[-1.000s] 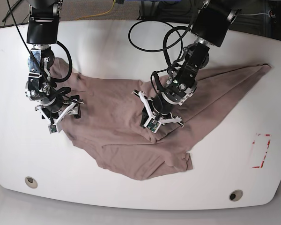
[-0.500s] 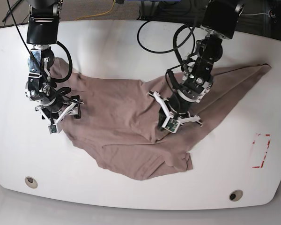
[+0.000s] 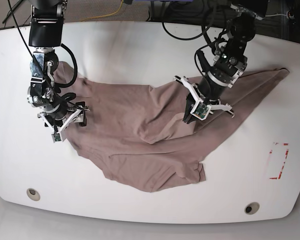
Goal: Layout the t-shirt on the table in an organized manner, then fold the t-shirt properly
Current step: 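Drag the pinched fabric with the left gripper away from the right gripper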
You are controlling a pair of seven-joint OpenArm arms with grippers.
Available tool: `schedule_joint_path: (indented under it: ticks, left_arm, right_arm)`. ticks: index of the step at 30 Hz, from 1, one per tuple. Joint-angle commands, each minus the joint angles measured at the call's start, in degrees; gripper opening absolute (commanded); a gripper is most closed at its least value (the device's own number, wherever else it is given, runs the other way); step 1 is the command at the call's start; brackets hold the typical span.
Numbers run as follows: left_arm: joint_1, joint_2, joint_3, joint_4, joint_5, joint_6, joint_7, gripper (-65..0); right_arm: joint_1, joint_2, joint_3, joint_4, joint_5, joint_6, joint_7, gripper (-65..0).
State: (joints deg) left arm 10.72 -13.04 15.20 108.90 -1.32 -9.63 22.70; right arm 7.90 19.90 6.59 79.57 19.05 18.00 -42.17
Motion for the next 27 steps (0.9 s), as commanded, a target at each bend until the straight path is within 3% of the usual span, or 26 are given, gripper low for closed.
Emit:
schedule_joint_path:
  ticks: [1,9,15,19,27]
  left_arm:
    - [2.25,-0.19,-1.79,2.53,-0.48,-3.69,-1.64,-65.0]
    - [11.21,-0.02,-9.88,2.88,-0.48,-14.59,-1.64,-65.0]
    - [17.28,-0.02,-14.01,3.41,-0.57,-18.46,-1.64,-65.0]
    - [20.8,-0.02,-16.48,3.58,-0.57,-22.86,-1.56,-65.0]
    - [27.74,-0.19,-18.41,3.58,-0.57,-24.44,-1.56,-65.0]
  right_arm:
    - [1.46,-0.16,0.14,1.18,0.34,-0.02,1.43,-22.5]
    - [1.46,-0.52,0.14,1.09,0.34,-0.2,1.43,-22.5]
    - [1.46,-0.52,0.14,1.0,0.34,-0.28,1.43,-22.5]
    - [1.64,-0.52,0.14,0.83,0.34,-0.46,1.43,-22.5]
    - [2.6,-0.52,0.14,-0.41,0.25,-0.46,1.43,-22.5]
